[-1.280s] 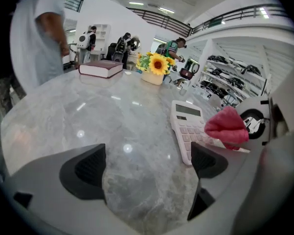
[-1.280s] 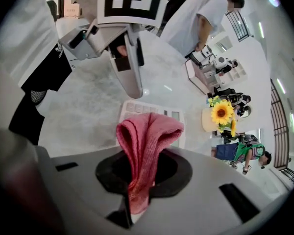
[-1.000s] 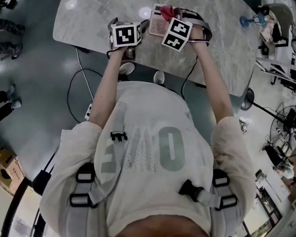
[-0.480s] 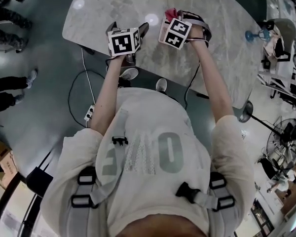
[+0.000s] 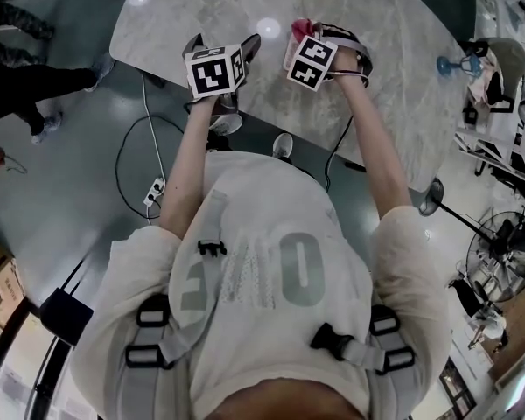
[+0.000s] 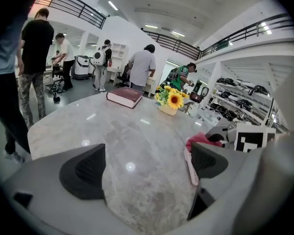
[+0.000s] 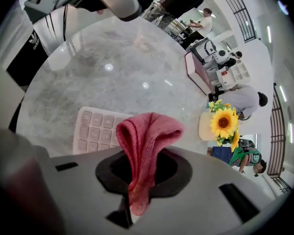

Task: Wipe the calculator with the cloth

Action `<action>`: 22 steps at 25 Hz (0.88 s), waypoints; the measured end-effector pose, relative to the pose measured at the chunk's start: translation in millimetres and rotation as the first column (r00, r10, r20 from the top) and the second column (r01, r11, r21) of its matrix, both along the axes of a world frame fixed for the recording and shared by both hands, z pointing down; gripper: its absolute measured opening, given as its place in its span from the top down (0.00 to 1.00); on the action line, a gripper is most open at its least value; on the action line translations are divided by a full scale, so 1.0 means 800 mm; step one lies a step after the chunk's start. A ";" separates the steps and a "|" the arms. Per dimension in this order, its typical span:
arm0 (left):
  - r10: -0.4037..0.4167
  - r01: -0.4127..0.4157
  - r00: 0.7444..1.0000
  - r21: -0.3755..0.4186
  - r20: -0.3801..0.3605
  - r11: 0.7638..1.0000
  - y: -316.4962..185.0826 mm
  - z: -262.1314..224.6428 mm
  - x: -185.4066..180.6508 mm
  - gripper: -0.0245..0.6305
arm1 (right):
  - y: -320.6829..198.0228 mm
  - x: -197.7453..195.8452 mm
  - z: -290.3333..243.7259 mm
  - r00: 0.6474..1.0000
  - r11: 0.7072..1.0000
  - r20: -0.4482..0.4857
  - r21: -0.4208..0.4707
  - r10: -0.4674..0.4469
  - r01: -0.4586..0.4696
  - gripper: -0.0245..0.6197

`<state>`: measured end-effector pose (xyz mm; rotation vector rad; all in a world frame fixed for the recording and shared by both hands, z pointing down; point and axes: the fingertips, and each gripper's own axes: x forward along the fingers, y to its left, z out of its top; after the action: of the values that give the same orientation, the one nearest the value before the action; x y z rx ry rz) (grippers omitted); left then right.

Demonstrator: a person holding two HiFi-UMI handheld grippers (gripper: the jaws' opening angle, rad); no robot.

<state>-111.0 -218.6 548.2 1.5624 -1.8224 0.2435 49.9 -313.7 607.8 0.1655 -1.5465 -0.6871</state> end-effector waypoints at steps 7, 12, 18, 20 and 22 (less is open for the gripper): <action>-0.019 0.019 1.000 0.051 -0.009 0.999 -0.014 -0.016 0.005 0.13 | 0.021 0.012 0.014 1.000 0.999 0.004 -0.044 -0.008 0.009 0.88; -0.026 0.027 1.000 0.060 -0.016 0.998 -0.005 -0.023 0.002 0.12 | 0.055 0.014 0.010 1.000 0.997 0.008 -0.077 -0.011 0.012 0.88; -0.044 0.045 0.999 0.052 -0.025 0.998 0.002 -0.015 0.007 0.12 | 0.095 0.023 0.019 0.999 0.994 -0.001 -0.103 -0.049 0.049 0.88; -0.049 0.050 0.999 0.050 -0.025 0.997 0.004 -0.013 0.008 0.12 | 0.107 0.025 0.021 0.998 0.993 -0.003 -0.103 -0.063 0.063 0.88; -0.052 0.053 0.998 0.052 -0.027 0.997 0.006 -0.015 0.008 0.12 | 0.117 0.026 0.023 0.997 0.992 -0.005 -0.103 -0.074 0.073 0.88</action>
<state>-104.2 -213.7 536.0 1.5446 -1.8613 0.1513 71.1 -219.9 626.4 0.0287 -1.5821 -0.6631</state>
